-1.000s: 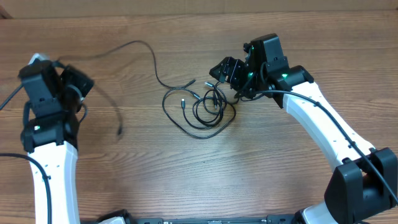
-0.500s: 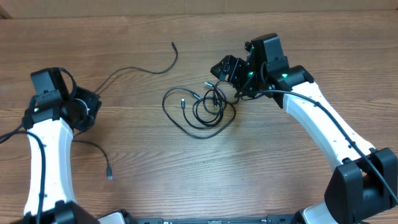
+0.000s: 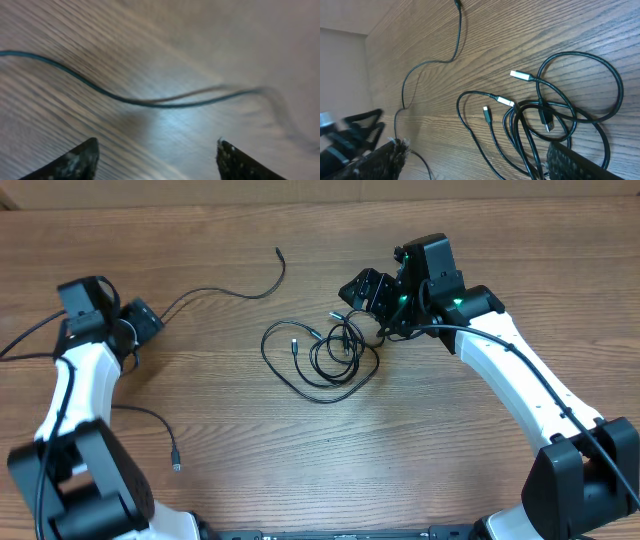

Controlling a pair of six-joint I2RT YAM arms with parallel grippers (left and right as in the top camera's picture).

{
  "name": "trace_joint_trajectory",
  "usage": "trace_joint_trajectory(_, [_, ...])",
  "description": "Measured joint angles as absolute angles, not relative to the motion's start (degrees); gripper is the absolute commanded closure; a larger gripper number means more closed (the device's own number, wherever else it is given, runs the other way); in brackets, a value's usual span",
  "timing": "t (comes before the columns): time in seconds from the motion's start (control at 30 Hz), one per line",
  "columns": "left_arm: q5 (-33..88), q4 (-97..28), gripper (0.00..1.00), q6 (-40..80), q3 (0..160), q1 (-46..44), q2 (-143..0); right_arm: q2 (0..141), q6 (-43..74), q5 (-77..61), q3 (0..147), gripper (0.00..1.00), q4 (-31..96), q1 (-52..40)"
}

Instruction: Untangle cables

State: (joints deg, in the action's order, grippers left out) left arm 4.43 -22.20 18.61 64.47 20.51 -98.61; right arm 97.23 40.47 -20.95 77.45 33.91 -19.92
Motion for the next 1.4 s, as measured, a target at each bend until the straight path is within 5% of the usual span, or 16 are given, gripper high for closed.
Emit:
trace_joint_trajectory(0.17, [3.81,-18.74,0.02,5.67,64.42,20.51,-104.51,97.23,40.45,-20.91,77.45,0.08,33.89,-19.92])
trace_joint_trajectory(0.37, [4.45,-7.16,0.05,-2.17,64.34,20.51,-105.78,97.23,40.47,-20.40,77.45,0.07,33.87,-19.92])
trace_joint_trajectory(0.93, [17.45,-4.45,0.01,-16.71,64.36,20.51,-111.39,97.23,40.45,-20.12,77.45,0.07,33.74,-19.92])
trace_joint_trajectory(1.13, [16.75,-2.04,0.65,-16.14,64.34,20.51,-114.34,97.23,40.47,-20.12,77.45,0.07,33.71,-19.92])
trace_joint_trajectory(1.23, [16.62,-0.38,0.89,-14.72,64.36,20.51,-114.34,97.23,40.47,-20.12,77.45,0.07,33.74,-19.92])
trace_joint_trajectory(1.27, [16.53,-0.23,0.96,-14.13,64.40,20.51,-114.34,97.23,40.47,-20.12,77.45,0.07,33.76,-19.92])
trace_joint_trajectory(1.4, [16.32,-0.16,0.96,-11.53,64.97,20.51,-114.32,97.23,40.45,-20.12,77.45,0.07,34.33,-19.92])
